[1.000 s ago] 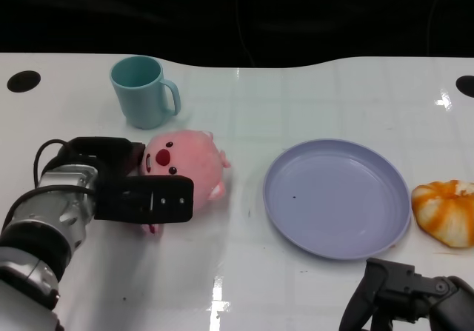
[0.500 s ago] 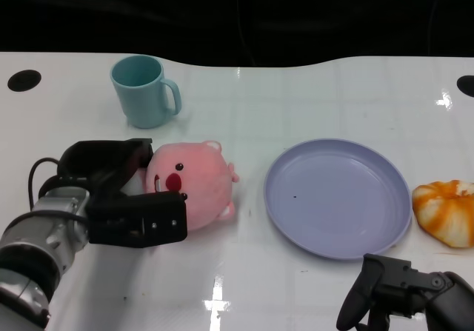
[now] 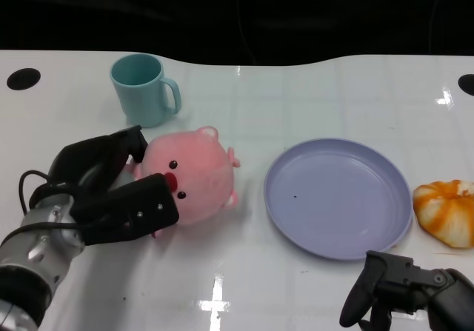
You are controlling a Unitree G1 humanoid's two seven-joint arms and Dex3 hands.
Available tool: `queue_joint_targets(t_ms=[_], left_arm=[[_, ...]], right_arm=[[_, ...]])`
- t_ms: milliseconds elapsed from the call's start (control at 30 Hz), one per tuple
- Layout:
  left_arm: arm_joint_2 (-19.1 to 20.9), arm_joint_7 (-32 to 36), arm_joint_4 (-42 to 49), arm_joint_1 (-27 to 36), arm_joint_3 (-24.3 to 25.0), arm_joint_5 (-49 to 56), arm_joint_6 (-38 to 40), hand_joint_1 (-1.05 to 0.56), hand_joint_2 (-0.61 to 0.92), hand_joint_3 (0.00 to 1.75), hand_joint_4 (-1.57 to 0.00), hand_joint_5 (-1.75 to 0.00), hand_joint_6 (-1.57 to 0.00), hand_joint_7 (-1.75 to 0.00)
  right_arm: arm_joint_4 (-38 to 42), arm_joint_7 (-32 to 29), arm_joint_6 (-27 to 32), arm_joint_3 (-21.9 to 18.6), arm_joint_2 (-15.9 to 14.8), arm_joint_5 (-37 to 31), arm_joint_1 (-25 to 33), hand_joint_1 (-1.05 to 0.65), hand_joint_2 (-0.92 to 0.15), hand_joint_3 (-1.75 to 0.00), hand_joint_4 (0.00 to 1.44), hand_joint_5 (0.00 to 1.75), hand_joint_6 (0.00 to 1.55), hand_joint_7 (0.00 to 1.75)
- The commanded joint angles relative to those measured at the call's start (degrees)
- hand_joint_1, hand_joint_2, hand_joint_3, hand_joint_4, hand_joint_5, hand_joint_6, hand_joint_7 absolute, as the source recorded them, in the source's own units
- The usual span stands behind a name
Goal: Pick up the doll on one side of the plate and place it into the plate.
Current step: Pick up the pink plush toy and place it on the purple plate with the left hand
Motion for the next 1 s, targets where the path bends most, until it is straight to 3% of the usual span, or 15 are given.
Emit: queue_joint_targets(t_ms=[33,233,400,1000], left_arm=[[1.02,-3.10,-7.44,2.65,2.24,-2.25,2.36,-0.17,0.44,1.23,-0.94,-1.75,-0.74,-1.75],[0.71,-7.96,-20.02,5.43,4.64,-4.22,6.48,-0.13,0.41,1.31,-0.96,-1.75,-0.75,-1.75],[-1.11,-10.44,-25.55,4.28,3.33,-3.49,8.61,-0.15,0.41,1.30,-0.95,-1.75,-0.76,-1.75],[-17.92,-8.43,-18.70,-6.33,-3.48,0.99,12.67,-0.22,0.34,1.37,-1.00,-1.75,-0.78,-1.75]], right_arm=[[0.12,0.27,-0.86,-0.89,-0.67,0.61,0.39,-0.08,-0.51,-1.14,0.68,1.67,0.63,1.34],[0.59,0.15,-1.36,-0.70,-0.50,0.02,0.36,-0.09,-0.51,-1.13,0.68,1.66,0.63,1.34],[0.78,0.15,-0.60,-0.29,-0.19,0.32,0.14,-0.09,-0.53,-1.10,0.68,1.67,0.62,1.33],[1.65,-0.30,-2.53,0.73,-0.32,-0.96,-0.16,-0.08,-0.50,-1.14,0.69,1.66,0.62,1.34]])
